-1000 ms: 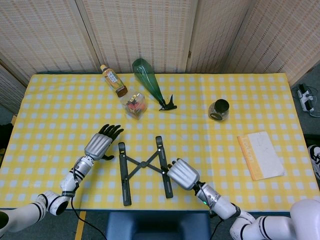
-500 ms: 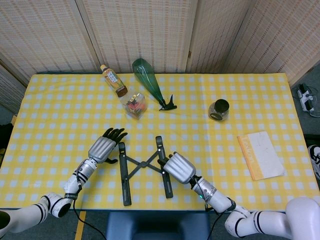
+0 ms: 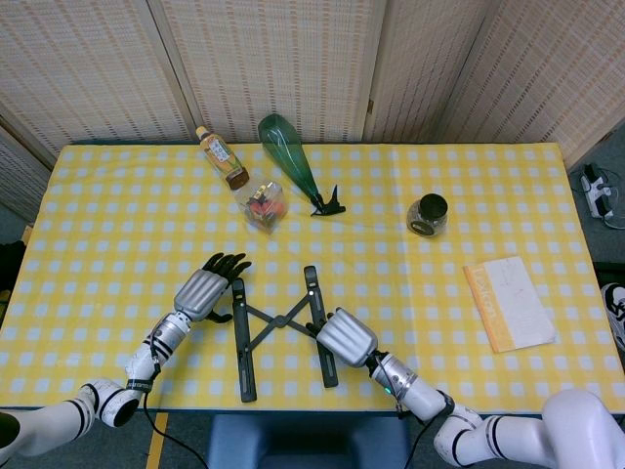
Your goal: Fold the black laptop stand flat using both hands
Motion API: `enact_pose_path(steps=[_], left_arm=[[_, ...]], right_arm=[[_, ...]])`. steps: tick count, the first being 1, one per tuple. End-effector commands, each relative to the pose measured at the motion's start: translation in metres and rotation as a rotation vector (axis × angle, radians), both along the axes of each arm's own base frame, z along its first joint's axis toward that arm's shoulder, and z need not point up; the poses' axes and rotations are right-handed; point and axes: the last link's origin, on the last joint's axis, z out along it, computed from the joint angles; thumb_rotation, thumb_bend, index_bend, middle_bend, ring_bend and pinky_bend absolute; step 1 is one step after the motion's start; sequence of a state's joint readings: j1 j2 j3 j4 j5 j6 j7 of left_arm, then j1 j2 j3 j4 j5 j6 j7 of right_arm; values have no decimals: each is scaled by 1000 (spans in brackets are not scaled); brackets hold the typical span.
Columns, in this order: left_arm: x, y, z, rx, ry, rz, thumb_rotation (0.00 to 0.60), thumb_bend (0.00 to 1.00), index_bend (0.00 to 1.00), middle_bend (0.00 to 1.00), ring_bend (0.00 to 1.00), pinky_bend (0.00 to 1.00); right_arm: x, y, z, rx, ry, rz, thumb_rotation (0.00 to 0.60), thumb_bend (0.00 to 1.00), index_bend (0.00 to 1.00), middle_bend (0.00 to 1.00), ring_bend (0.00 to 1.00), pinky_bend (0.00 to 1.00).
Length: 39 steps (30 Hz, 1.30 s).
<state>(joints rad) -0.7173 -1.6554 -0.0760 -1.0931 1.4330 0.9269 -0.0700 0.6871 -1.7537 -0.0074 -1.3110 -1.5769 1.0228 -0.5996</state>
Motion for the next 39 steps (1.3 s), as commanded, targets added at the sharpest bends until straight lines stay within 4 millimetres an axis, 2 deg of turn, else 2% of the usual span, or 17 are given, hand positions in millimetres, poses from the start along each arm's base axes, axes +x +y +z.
enact_pose_path(steps=[1, 17, 39], left_arm=[[0, 0, -1, -5, -5, 4, 600, 187, 0, 25, 0, 0], [1, -4, -4, -46, -65, 45, 600, 184, 0, 23, 0, 0], [2, -5, -9, -69, -77, 60, 600, 178, 0, 15, 0, 0]], right_arm=[[0, 1, -2, 1, -1, 6, 600, 232, 347, 628, 650, 727], [9, 10, -19, 7, -35, 56, 600, 233, 346, 629, 649, 728], [20, 11, -28, -1, -63, 81, 600, 233, 346, 629, 650, 728]])
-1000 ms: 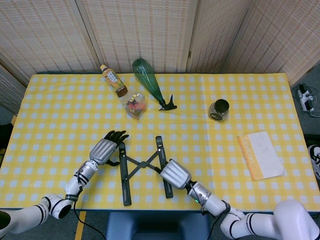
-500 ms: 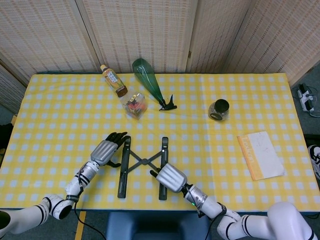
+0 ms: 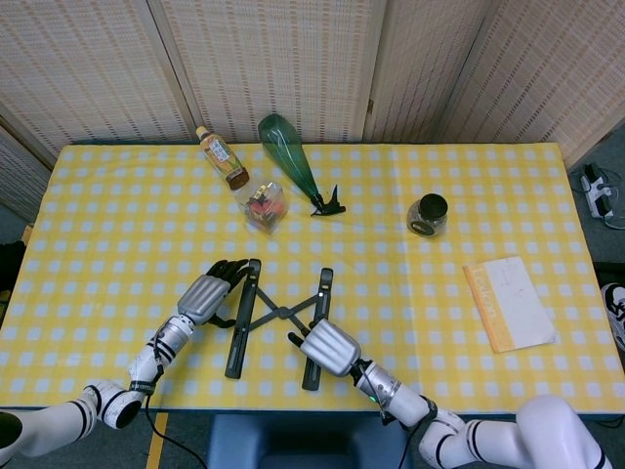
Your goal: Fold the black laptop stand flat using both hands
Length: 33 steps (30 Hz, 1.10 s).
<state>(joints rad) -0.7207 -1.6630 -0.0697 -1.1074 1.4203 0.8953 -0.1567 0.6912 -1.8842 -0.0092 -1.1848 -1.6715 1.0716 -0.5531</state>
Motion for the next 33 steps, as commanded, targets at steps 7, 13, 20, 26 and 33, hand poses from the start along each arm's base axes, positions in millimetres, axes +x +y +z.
enact_pose_path(steps=[7, 13, 20, 26, 33], left_arm=[[5, -5, -4, -28, -21, -3, 600, 178, 0, 13, 0, 0], [11, -9, -7, -46, -41, -10, 600, 178, 0, 12, 0, 0], [21, -15, -11, -74, -68, -16, 600, 178, 0, 9, 0, 0], [26, -17, -13, -83, -72, -28, 600, 175, 0, 8, 0, 0], [16, -11, 3, -29, -74, -10, 600, 175, 0, 6, 0, 0]], right_arm=[[5, -1, -3, -6, -11, 6, 600, 233, 347, 629, 649, 728], [10, -1, -7, -12, -21, 13, 600, 233, 348, 629, 651, 728], [20, 0, -15, -11, -36, 32, 600, 233, 351, 629, 650, 728], [28, 1, -21, -11, -42, 44, 600, 233, 355, 629, 650, 728], [30, 2, -8, 38, -58, 21, 600, 233, 266, 538, 590, 710]])
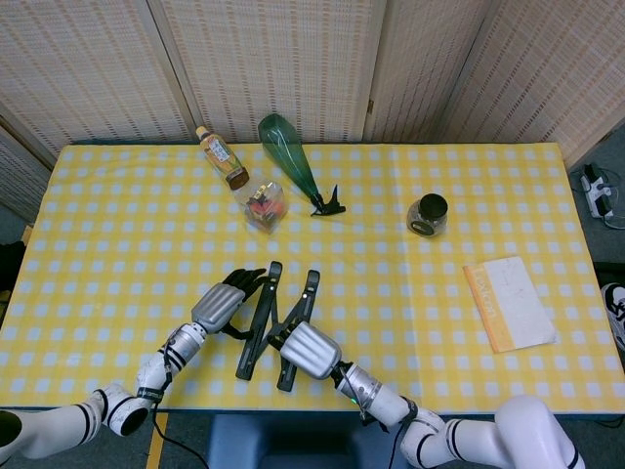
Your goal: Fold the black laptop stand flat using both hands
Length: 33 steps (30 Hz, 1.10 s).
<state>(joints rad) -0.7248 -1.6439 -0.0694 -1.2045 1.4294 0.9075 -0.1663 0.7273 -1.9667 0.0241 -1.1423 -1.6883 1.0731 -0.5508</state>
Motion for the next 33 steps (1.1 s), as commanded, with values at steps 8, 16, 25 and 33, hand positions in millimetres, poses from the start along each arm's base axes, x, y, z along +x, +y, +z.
enact_pose_path(steps=[8, 16, 25, 33], left_arm=[[-19, 7, 39, 87, -36, 44, 600, 176, 0, 1, 0, 0], [-29, 4, 53, 102, -49, 74, 600, 172, 0, 0, 0, 0], [-41, 4, 59, 111, -51, 115, 600, 172, 0, 0, 0, 0], [-51, 4, 63, 120, -55, 145, 600, 172, 0, 0, 0, 0]], right_arm=[[16, -15, 35, 235, 123, -83, 600, 233, 0, 194, 289, 344], [37, -32, 35, 348, 291, -76, 600, 233, 0, 0, 0, 0], [56, -35, 21, 370, 340, -57, 600, 233, 0, 0, 0, 0], [69, -41, 9, 385, 406, -61, 600, 228, 0, 0, 0, 0]])
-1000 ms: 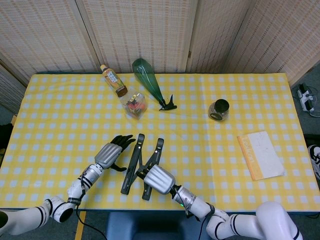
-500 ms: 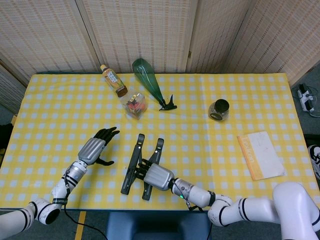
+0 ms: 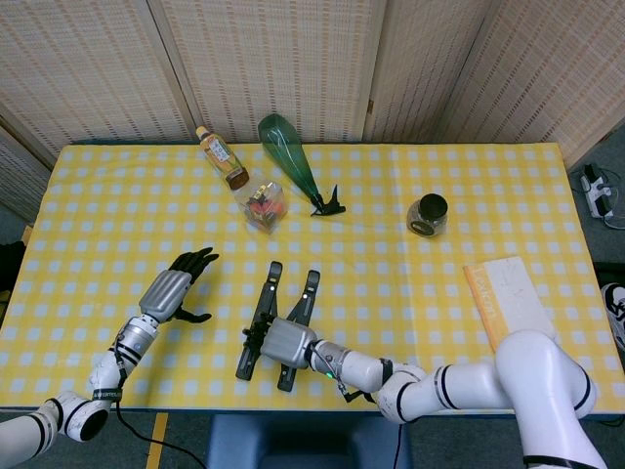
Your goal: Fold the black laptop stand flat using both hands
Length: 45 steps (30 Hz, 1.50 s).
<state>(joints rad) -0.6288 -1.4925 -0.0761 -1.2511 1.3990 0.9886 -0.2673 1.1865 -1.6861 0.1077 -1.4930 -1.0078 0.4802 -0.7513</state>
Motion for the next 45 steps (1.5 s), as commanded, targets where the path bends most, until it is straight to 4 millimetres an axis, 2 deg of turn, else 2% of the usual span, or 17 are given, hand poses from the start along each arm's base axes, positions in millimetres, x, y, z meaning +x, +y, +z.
enact_pose_path(steps=[1, 17, 25, 30, 38, 45], left_arm=[[-2, 0, 1, 3, -5, 7, 600, 172, 0, 0, 0, 0], [-11, -2, 3, 9, -9, 29, 600, 171, 0, 0, 0, 0], [-13, -3, 4, 9, -10, 30, 600, 171, 0, 0, 0, 0], [-14, -4, 5, 11, -10, 30, 600, 171, 0, 0, 0, 0], [-14, -6, 5, 10, -12, 29, 600, 171, 0, 0, 0, 0], [-14, -6, 6, 13, -12, 22, 600, 171, 0, 0, 0, 0]], right_arm=[[4, -2, -7, 7, 37, 5, 600, 229, 0, 0, 0, 0], [23, -8, -18, 10, 79, 17, 600, 228, 0, 4, 0, 0], [32, -13, -22, -9, 49, 38, 600, 228, 3, 157, 71, 0], [37, -16, -25, -17, 25, 44, 600, 228, 115, 259, 126, 0], [37, -17, -26, -30, -17, 56, 600, 228, 251, 367, 208, 1], [33, -19, -24, -47, -84, 66, 600, 228, 387, 463, 294, 66]])
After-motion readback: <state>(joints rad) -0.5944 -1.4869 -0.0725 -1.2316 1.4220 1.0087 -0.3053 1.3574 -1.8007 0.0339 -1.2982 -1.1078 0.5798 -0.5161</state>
